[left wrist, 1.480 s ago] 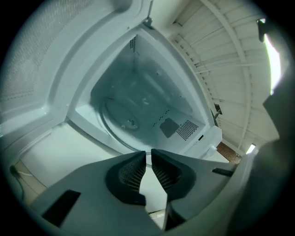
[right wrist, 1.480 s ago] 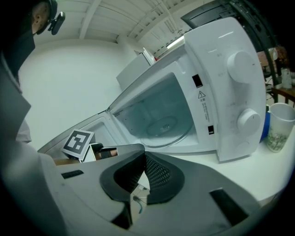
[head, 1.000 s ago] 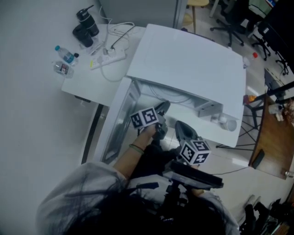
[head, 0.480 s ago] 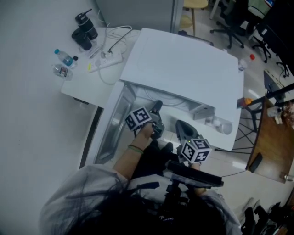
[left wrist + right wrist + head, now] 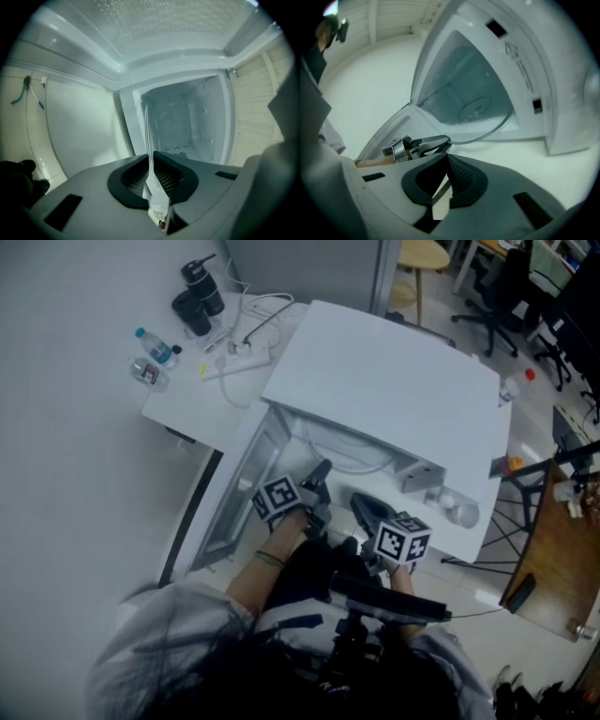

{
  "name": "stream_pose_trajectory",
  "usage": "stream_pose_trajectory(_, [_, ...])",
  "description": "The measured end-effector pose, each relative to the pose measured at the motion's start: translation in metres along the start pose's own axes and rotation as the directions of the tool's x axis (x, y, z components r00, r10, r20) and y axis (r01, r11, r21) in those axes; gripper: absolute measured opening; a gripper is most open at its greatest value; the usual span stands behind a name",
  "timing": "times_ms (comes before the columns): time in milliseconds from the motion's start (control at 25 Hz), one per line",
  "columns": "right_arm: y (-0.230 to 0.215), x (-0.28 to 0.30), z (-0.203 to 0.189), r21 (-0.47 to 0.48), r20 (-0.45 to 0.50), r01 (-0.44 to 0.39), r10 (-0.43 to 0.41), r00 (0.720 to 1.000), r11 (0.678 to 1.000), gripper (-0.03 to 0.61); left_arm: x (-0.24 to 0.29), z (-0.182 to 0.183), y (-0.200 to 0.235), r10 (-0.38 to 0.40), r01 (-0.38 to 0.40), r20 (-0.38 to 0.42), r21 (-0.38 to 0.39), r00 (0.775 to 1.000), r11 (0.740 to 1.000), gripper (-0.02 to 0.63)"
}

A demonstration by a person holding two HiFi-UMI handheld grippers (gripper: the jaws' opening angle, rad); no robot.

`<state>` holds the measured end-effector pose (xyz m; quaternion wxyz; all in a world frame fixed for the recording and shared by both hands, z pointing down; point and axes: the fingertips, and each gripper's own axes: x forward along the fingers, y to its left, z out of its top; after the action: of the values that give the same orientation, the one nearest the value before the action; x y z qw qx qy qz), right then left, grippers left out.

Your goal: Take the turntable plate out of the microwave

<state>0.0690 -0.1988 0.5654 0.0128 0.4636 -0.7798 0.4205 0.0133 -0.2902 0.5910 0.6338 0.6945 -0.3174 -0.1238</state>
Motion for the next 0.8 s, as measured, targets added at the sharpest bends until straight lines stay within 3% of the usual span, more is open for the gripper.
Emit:
stream_pose_trajectory(120, [-0.003,0.009,-0.017,0.164,-0.009,-0.098,0.100,0.995,0.982,0.029,-0.010,-0.006,-0.001,-0.001,0.001,-0.006,-0.016,1.000,1.000,0.026])
stream_pose_trajectory(240, [-0.010,0.012,-0.025,0.180,-0.020,-0.101,0.106,0.994,0.979,0.150,-0.016,-0.006,0.002,-0.001,0.001,0.008,-0.010,1.000,1.000,0.026])
stream_pose_trajectory(360, [-0.013,0.013,-0.015,0.203,0.034,-0.118,0.114,0.993,0.972,0.175,-0.025,-0.010,0.001,0.005,-0.005,0.008,-0.007,1.000,1.000,0.026])
stream_pose_trajectory(680, [-0.042,0.018,0.008,0.381,0.164,-0.114,0.054,0.985,0.918,0.179,-0.044,-0.033,-0.005,0.014,-0.017,-0.039,-0.075,0.999,0.997,0.025])
stream_pose_trajectory(800, [-0.045,0.019,0.008,0.419,0.190,-0.127,0.050,0.980,0.899,0.071,-0.047,-0.039,0.000,0.015,-0.018,-0.051,-0.067,0.999,0.998,0.025])
